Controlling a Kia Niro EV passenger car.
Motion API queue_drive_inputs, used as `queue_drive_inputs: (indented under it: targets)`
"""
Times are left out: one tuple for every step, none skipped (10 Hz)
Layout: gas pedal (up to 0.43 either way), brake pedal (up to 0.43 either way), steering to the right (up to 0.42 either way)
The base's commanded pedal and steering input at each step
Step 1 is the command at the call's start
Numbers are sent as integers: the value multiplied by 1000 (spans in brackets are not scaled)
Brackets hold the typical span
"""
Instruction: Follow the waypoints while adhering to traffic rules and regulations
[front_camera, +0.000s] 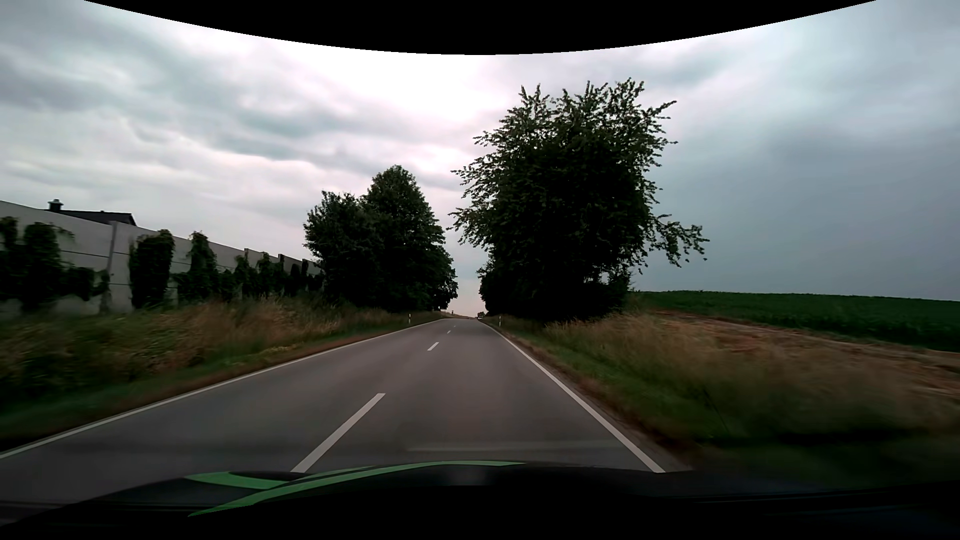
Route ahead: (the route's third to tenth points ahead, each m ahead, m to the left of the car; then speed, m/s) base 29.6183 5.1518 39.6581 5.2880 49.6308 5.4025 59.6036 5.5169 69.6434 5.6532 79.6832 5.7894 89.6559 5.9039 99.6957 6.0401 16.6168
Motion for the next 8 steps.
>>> queue_drive_inputs:
  targets:
    - [0, 0, -4]
    - [0, 0, -4]
    - [0, 0, -4]
    - [0, 0, -4]
    - [0, 0, -4]
    - [0, 0, -4]
    - [0, 0, -4]
    - [0, 0, -4]
